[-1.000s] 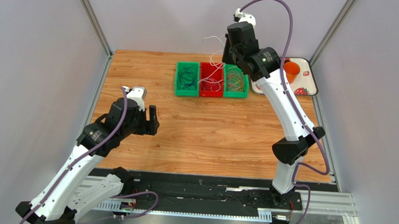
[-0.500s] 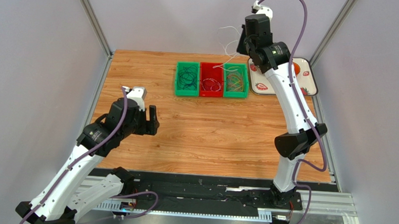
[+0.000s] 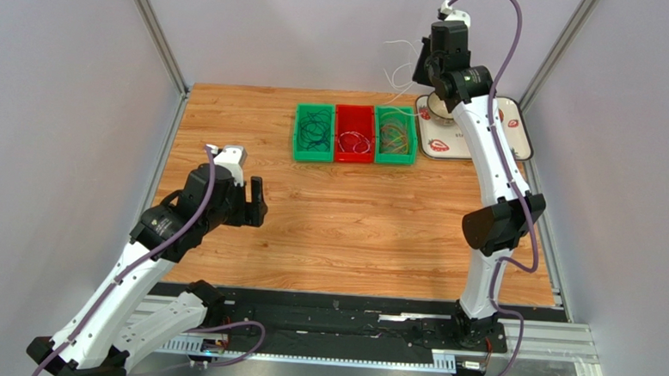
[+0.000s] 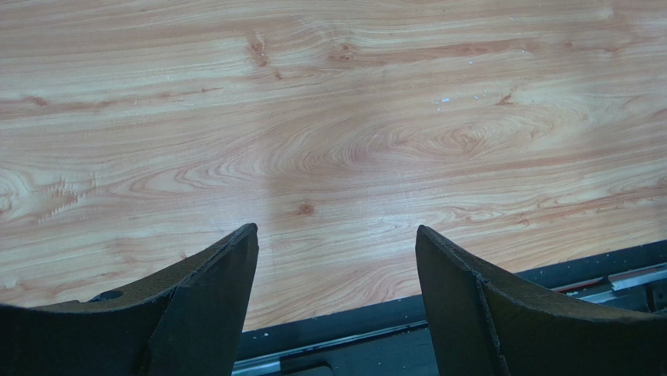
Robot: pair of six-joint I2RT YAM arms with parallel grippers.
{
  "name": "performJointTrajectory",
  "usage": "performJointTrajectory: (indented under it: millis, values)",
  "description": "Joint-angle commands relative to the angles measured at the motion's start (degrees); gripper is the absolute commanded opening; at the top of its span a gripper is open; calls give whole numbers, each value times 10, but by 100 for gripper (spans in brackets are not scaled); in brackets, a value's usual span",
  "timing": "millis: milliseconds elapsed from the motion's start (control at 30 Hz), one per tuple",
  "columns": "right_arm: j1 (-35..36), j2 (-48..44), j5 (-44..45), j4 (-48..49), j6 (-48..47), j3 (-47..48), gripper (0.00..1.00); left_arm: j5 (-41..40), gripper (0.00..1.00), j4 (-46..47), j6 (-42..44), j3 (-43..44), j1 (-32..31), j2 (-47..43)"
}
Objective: Untangle the cables
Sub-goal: Place the cable in the bin.
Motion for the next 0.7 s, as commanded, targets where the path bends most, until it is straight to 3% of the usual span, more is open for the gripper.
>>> performJointTrajectory:
  millis: [0,267,667]
  values:
    - [-13,22,-31,40,-17,-5,0,-8,82,13,6,-3,4,1]
    - [-34,51,-67,56,-10,-18,0,-11,82,12,6,-2,4,8]
    - [-74,25,-50,57,11,-141,0,-9,82,13,7,-2,4,10]
